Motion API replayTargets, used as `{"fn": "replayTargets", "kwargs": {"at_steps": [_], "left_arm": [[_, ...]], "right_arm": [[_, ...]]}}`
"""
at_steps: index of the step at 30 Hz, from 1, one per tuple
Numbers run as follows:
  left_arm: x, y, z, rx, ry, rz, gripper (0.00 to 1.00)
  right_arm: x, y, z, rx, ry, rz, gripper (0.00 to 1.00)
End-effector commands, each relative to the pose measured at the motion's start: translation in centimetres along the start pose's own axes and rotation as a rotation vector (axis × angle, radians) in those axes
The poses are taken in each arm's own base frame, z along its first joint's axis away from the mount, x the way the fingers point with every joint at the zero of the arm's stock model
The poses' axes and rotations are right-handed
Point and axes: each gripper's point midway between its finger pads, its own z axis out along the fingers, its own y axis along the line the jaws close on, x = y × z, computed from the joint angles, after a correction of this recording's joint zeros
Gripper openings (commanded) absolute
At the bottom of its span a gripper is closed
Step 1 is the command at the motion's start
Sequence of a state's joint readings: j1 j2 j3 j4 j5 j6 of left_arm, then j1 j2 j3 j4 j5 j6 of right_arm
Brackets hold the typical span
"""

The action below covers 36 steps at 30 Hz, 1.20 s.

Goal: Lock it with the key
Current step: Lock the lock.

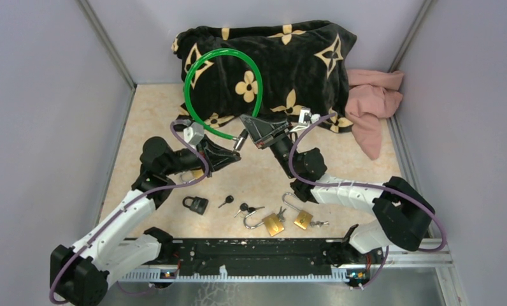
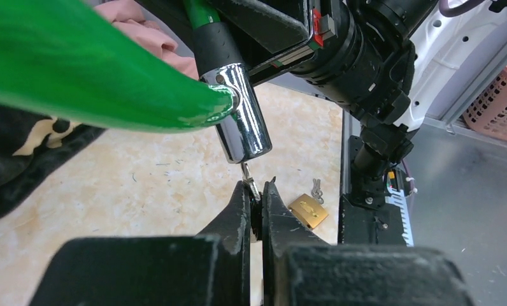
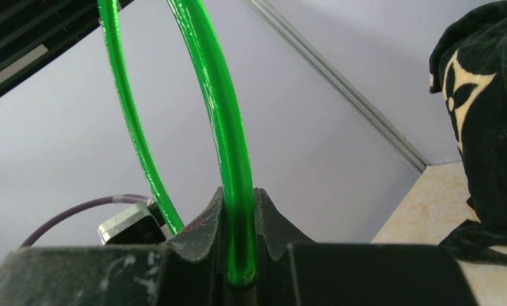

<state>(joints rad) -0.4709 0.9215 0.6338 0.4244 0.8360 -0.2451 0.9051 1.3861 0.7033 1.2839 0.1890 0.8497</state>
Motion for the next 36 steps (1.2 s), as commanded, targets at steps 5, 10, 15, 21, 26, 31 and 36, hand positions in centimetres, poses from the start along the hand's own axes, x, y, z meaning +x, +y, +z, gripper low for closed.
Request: {"fn": "replayTargets", "kwargs": {"at_steps": [5, 10, 15, 21, 26, 31, 36], "left_arm": [[-4.9, 1.9, -0.2, -0.105, -0.048, 0.36, 0.0], [-4.8, 5.4, -1.3, -0.281, 0.055, 0.759, 0.0], [-4.8, 7.6, -2.0, -0.415, 0.146, 1.046, 0.0], [-8.4, 7.2, -3.3, -0.596, 0.089, 1.52, 0.0], [-10.2, 5.6, -4.1, -0.656, 0.048, 1.822, 0.0], [-10.9, 3.6, -4.6, -0.668, 0.016, 2.064, 0.0], [-10.4, 2.0, -4.5, -0.633, -0.005, 2.233, 0.0]], "right_arm": [[-2.5, 3.9, 1.0, -0.112, -0.099, 0.095, 0.0], [-1.7, 2.0, 1.2, -0.024, -0.084, 0.149, 0.0], [-0.4, 0.7, 1.7, 0.042, -0.049, 0.161, 0.0], [0.2, 0.4, 1.6, 0.043, -0.039, 0.178, 0.0], [0.4, 0.4, 1.7, 0.036, -0.037, 0.174, 0.0], [0.5, 0.5, 1.7, 0.024, -0.036, 0.174, 0.0], [0.7, 0.4, 1.7, 0.022, -0.032, 0.182, 0.0]]}}
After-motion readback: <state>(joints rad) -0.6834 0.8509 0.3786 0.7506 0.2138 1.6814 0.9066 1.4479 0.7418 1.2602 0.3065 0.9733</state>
